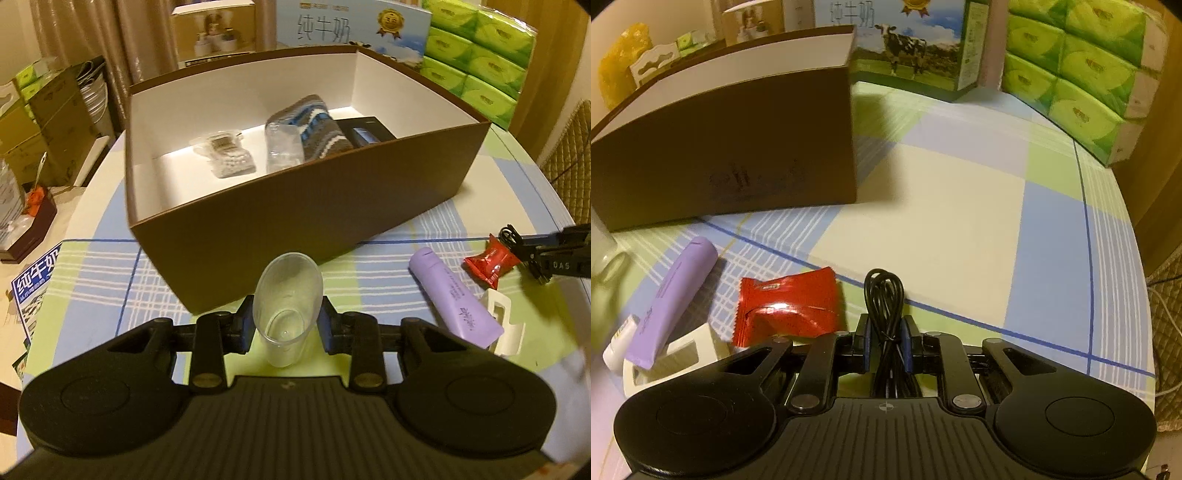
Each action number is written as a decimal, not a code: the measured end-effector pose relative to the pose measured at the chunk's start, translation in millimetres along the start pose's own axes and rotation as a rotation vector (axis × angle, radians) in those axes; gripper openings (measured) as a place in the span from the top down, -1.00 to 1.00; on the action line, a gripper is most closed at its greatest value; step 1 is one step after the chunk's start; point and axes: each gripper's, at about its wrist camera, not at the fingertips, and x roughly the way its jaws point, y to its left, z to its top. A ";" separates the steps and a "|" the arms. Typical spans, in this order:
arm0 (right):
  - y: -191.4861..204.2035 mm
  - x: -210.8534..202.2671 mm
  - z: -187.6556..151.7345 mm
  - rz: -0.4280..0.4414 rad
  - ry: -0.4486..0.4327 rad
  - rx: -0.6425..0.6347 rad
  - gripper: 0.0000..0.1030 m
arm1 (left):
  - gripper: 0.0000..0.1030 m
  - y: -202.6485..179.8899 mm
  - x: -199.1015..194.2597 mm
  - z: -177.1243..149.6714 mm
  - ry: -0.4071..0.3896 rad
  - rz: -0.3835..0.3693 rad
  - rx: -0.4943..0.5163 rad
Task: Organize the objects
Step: 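Grasp the black cable with the right gripper, then carry the clear cup and black cable over the brown box with both grippers, then open the right gripper to drop the cable in the box while the left gripper releases the cup, then withdraw both grippers from the box toward the purple tube and white clip, then grasp the white plastic clip with the right gripper, then grasp the white pill bottle with the left gripper while the right gripper holds the clip, then carry the pill bottle and white clip over the brown box with both grippers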
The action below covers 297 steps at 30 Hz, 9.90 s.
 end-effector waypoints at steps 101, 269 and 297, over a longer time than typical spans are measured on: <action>50.9 -3.5 166.3 0.104 -0.185 0.001 -0.38 | -0.28 64.9 28.1 133.4 -0.117 0.063 -0.097; 54.8 -80.5 -34.4 0.097 0.041 0.020 -0.38 | 0.56 -40.1 15.9 -41.7 0.180 -0.125 0.045; 78.5 -59.7 -49.3 0.077 0.084 -0.014 0.28 | 0.56 -30.7 2.8 -62.4 0.195 -0.047 0.021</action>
